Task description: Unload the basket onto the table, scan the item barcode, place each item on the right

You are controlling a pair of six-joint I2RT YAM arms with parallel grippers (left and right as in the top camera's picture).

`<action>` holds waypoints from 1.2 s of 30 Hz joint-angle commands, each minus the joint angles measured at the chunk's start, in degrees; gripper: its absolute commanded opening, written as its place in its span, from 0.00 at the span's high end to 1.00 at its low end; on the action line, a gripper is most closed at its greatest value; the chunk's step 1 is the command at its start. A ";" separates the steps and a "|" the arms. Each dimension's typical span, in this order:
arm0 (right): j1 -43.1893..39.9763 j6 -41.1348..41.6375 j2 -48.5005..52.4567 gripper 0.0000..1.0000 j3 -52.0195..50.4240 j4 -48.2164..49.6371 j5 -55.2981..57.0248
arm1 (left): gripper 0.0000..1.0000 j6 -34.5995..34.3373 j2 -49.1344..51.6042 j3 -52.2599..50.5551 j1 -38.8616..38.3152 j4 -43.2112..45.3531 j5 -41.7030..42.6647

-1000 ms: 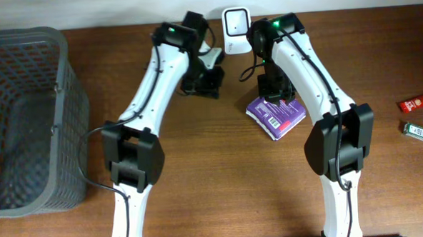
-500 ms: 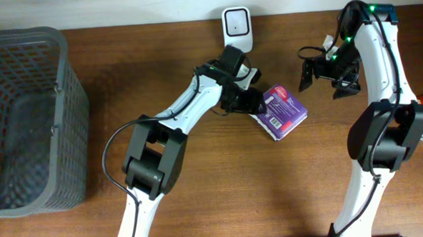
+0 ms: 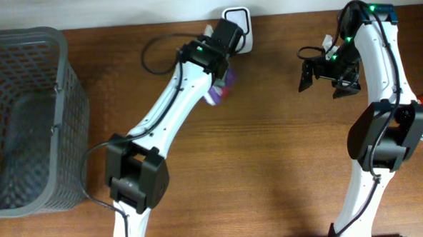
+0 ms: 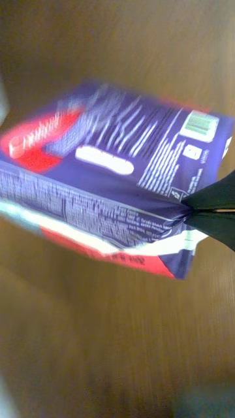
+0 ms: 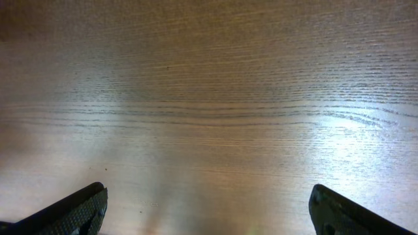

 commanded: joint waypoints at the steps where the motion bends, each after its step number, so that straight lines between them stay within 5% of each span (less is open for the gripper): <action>1: -0.24 -1.53 -1.29 0.01 1.11 -0.02 0.15 | 1.00 0.26 -2.43 1.27 -0.02 -0.26 -37.75; 3: -0.24 -1.86 -1.29 0.01 1.11 -0.04 0.15 | 1.00 0.24 -2.43 1.25 0.00 -0.04 -50.07; 11: -0.24 -2.03 -1.29 0.01 1.11 -0.31 0.13 | 1.00 -5.90 -2.25 -15.91 2.23 -0.46 -48.02; 17: -0.24 -2.03 -1.29 0.01 1.11 -0.31 0.15 | 1.00 -6.47 -2.27 -18.60 -10.36 -3.04 -24.15; 19: -0.24 -2.03 -1.29 0.01 1.11 -0.31 0.13 | 0.68 -6.45 -2.27 -18.60 -16.26 -2.99 -18.67; 20: -0.24 -2.03 -1.29 0.01 1.14 -0.31 0.13 | 0.60 -6.45 -2.29 -18.56 -17.75 -2.86 -14.21; 23: -0.24 -2.03 -1.29 0.01 1.14 -0.46 0.09 | 0.54 -6.97 -5.27 -14.45 -14.29 -3.93 -2.12; 27: 3.08 -2.05 -1.29 0.01 1.11 1.16 -9.20 | 0.38 -10.14 -14.62 -12.13 -1.90 -4.61 -2.08; 28: 5.66 -2.05 -1.29 0.01 1.11 3.13 -9.46 | 0.11 -10.12 -16.35 -12.13 2.08 -4.63 -2.08; 29: 7.93 -2.05 -1.29 0.01 1.11 4.90 -9.44 | 0.01 -10.10 -16.90 -12.13 4.04 -4.76 -2.10; 34: 26.12 0.85 -1.09 0.00 0.92 19.80 -0.59 | 0.01 -14.34 -17.07 -12.13 13.49 -8.44 1.33; 36: 31.56 3.19 0.42 0.09 0.92 25.57 1.68 | 0.01 -14.34 -17.07 -12.15 16.11 -8.87 4.61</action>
